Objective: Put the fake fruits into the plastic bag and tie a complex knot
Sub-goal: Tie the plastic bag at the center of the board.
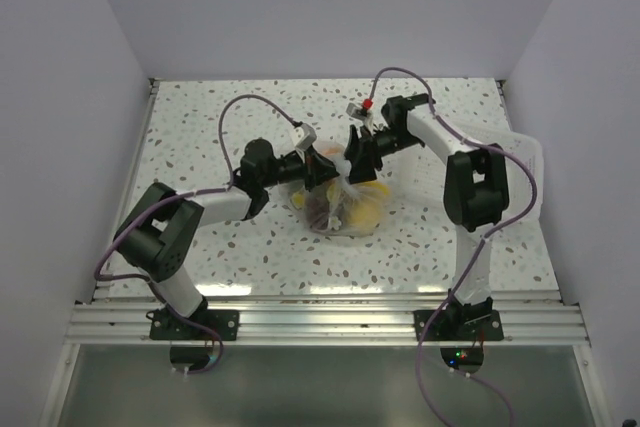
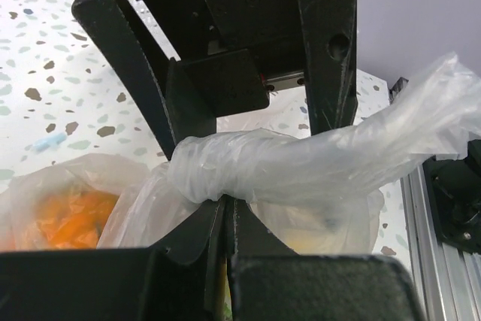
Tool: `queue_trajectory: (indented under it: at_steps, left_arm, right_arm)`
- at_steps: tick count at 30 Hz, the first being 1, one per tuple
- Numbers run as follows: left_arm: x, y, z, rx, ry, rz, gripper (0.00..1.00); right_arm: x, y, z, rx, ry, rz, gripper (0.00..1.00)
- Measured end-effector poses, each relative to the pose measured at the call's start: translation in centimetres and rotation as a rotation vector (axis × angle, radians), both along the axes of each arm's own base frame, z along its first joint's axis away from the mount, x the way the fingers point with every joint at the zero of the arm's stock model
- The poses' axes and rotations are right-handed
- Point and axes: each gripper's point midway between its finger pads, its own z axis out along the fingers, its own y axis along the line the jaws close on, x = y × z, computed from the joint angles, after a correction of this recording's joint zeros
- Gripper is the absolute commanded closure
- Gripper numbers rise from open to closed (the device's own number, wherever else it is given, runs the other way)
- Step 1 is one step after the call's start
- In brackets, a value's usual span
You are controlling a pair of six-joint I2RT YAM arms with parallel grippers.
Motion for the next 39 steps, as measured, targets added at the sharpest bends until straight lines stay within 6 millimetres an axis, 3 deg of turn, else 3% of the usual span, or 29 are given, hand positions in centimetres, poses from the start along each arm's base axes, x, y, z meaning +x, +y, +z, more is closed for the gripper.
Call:
queue_trajectory:
  at_steps: [7, 11, 14, 16, 20, 24, 25, 30, 34, 36, 39]
  left_arm:
    - [0.3, 0.9, 0.3, 0.017, -0.005, 0.016, 1.0]
    - [0.2, 0.9, 0.0, 0.025, 0.009, 0.018, 1.0]
    - [0.2, 0.9, -0.1, 0.027, 0.014, 0.015, 1.0]
    - [0.1, 0.9, -0.1, 0.027, 0.015, 0.012, 1.0]
    - [-0.4, 0.8, 0.0, 0.019, 0.035, -0.012, 1.0]
    - [-1.3, 0.7, -0.3, 0.011, 0.065, -0.044, 1.0]
    - [-1.5, 0.8, -0.5, 0.009, 0.074, -0.048, 1.0]
    - [-2.5, 1.1, -1.3, 0.012, 0.119, -0.059, 1.0]
    - [-2.6, 1.2, -0.7, 0.005, 0.105, -0.06, 1.0]
    - [-2.7, 1.2, -0.3, 0.001, 0.098, -0.064, 1.0]
    - [-2.8, 1.2, -0.1, -0.002, 0.092, -0.068, 1.0]
  right_arm:
    - [-0.6, 1.5, 0.8, -0.053, 0.151, 0.011, 0.06]
    - [-1.6, 1.3, 0.5, -0.174, 0.347, -0.039, 0.01]
    - [-3.5, 0.2, -1.5, -0.319, 0.49, -0.173, 0.02]
    - [-4.0, -0.2, -1.4, -0.367, 0.524, -0.243, 0.04]
    - [-2.4, -0.1, 0.4, -0.322, 0.435, -0.326, 0.04]
    - [-2.8, -0.9, 1.0, -0.265, 0.374, -0.353, 0.06]
    - [-2.8, -1.0, 0.9, -0.252, 0.355, -0.358, 0.01]
    - [-1.5, -2.5, -0.5, -0.226, 0.26, -0.407, 0.01]
    - [1.1, -6.0, -1.9, -0.263, 0.085, -0.546, 0.01]
    - [1.7, -7.3, -1.2, -0.265, -0.021, -0.596, 0.01]
    - [2.0, -7.7, 1.2, -0.237, -0.161, -0.634, 0.03]
